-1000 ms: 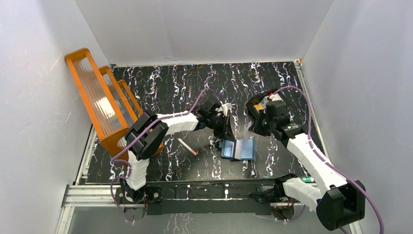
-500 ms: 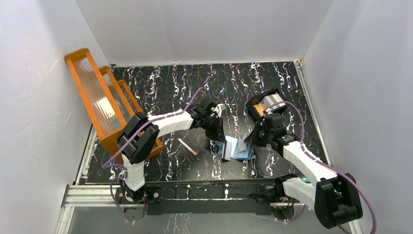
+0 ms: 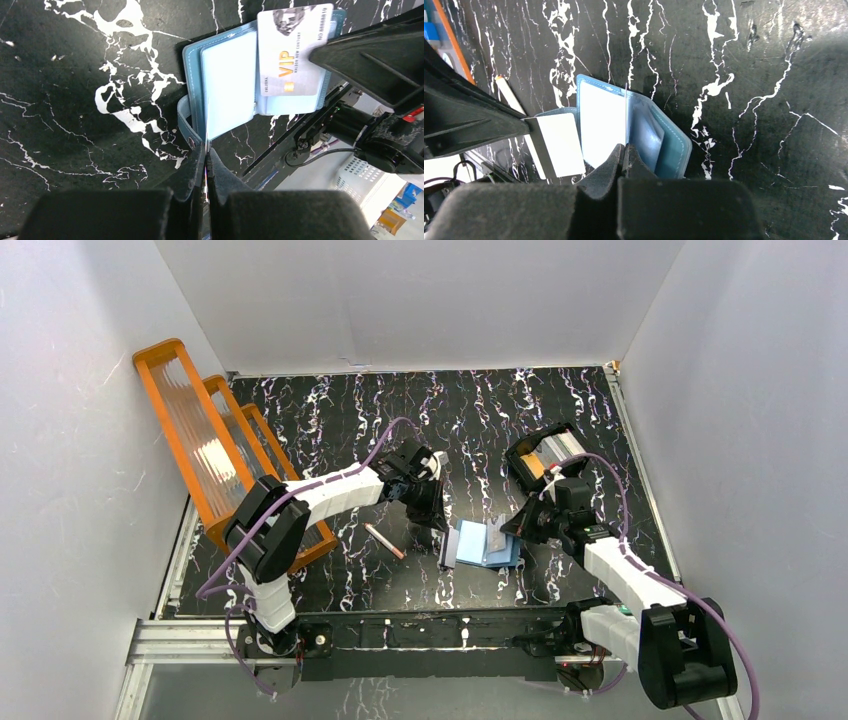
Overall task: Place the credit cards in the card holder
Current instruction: Insert the credit card into the card holder.
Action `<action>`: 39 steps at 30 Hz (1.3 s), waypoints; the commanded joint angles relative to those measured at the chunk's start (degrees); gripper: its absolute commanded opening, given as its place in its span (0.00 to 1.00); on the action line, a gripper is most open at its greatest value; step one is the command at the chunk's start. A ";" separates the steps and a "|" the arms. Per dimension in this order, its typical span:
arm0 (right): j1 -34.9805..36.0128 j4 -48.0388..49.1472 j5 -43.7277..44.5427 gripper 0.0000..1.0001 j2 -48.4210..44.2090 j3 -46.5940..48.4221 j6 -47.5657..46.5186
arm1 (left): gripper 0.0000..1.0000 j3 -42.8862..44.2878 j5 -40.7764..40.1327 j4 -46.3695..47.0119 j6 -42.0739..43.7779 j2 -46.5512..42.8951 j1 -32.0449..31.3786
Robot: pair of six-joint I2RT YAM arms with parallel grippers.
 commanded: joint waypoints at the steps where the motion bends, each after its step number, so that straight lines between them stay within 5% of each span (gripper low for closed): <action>1: -0.46 3.04 -2.75 0.00 -3.44 -0.38 0.05 | 0.00 -0.68 -0.11 -2.07 0.99 -1.27 0.38; 27: -0.48 0.09 -2.80 0.00 -2.38 -2.31 2.10 | 0.00 -1.94 -0.67 -1.40 -0.13 -0.66 0.33; 39: -0.41 9.22 -6.01 0.00 0.92 -8.56 3.25 | 0.00 -2.57 -0.86 -1.03 -0.02 0.20 0.33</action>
